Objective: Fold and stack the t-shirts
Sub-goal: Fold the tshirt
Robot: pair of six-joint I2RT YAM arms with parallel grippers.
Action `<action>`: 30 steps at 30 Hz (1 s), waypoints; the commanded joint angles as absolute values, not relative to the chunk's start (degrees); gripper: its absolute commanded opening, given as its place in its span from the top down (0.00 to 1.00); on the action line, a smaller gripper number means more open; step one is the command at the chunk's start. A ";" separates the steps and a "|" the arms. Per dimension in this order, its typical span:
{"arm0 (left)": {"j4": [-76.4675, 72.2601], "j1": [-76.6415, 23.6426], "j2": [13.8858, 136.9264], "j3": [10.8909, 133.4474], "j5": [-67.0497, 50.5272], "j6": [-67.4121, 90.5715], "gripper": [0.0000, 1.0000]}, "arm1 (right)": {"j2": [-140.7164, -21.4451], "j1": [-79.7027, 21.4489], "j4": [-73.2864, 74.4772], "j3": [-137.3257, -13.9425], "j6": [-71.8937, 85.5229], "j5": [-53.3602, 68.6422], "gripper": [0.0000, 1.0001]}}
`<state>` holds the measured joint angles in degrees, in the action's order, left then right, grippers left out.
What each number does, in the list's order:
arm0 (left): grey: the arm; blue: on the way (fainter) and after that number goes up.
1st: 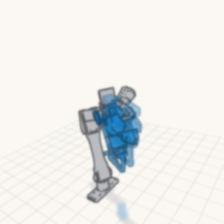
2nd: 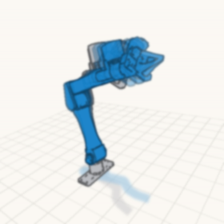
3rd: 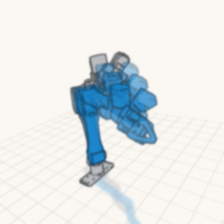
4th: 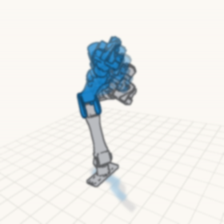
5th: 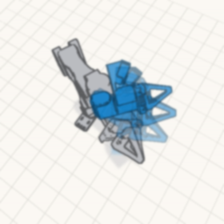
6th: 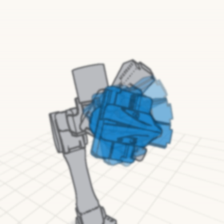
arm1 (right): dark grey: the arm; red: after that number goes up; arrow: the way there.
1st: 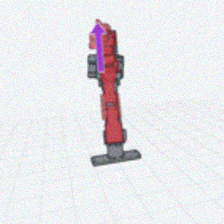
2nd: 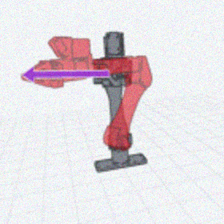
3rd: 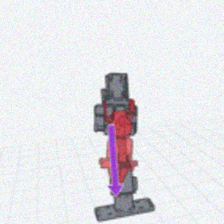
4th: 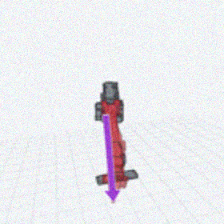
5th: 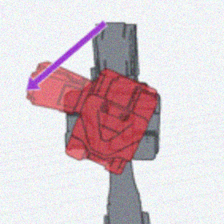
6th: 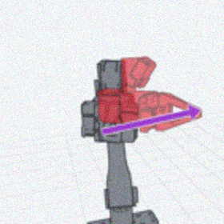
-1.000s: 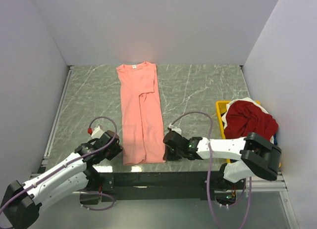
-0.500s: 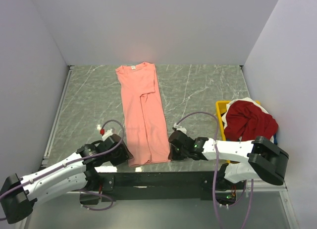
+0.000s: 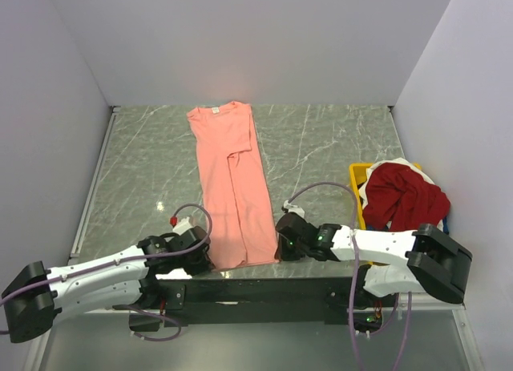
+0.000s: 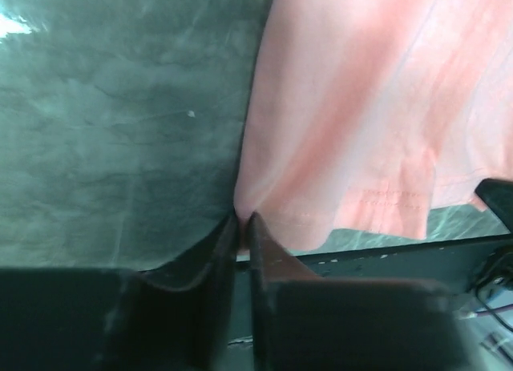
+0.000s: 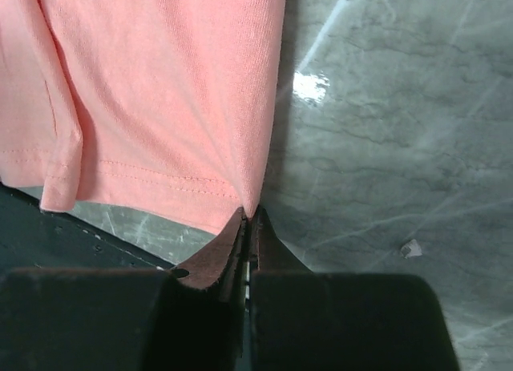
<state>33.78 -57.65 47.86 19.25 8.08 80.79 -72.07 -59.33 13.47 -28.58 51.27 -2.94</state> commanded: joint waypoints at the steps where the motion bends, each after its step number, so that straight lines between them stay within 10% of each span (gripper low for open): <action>1: 32.34 -59.58 49.30 18.28 9.84 83.23 0.92 | -70.05 -58.71 16.44 -26.81 50.45 -3.87 1.00; 30: 46.05 -62.84 41.65 29.09 9.05 82.88 0.99 | -51.24 -58.01 29.35 -31.99 47.64 0.44 1.00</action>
